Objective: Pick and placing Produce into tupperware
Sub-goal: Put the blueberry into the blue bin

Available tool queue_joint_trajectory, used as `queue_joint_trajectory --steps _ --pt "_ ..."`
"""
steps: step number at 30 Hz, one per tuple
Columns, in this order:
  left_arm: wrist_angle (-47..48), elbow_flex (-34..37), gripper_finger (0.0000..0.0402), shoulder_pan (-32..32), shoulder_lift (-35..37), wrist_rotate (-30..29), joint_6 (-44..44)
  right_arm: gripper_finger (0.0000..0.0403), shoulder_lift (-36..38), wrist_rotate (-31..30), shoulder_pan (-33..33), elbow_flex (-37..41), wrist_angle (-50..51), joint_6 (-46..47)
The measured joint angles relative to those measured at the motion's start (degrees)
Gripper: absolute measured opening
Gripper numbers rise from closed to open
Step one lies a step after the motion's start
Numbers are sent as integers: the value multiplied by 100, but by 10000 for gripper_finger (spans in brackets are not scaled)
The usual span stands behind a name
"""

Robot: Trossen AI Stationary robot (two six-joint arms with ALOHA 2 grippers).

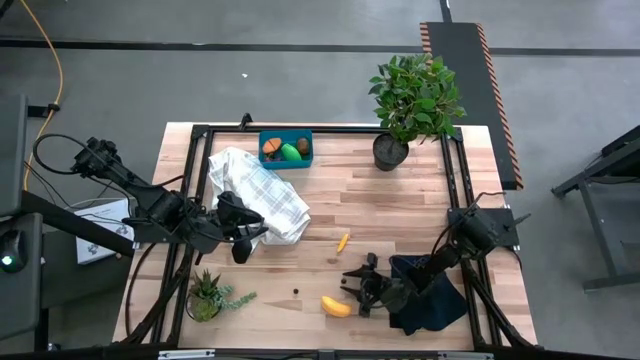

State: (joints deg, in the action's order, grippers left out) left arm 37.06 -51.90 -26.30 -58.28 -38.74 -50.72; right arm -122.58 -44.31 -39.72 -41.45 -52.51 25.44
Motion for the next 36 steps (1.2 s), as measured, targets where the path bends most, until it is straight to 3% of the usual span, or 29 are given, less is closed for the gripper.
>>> queue_joint_trajectory --steps 10,20,36 --pt "0 2 138 0 0 17 -4 174 0 0 0 0 -2 1" --pt "0 2 138 0 0 17 -11 118 0 2 -2 0 -2 1" --pt "-2 0 138 0 0 20 -13 71 0 11 0 2 -7 137"
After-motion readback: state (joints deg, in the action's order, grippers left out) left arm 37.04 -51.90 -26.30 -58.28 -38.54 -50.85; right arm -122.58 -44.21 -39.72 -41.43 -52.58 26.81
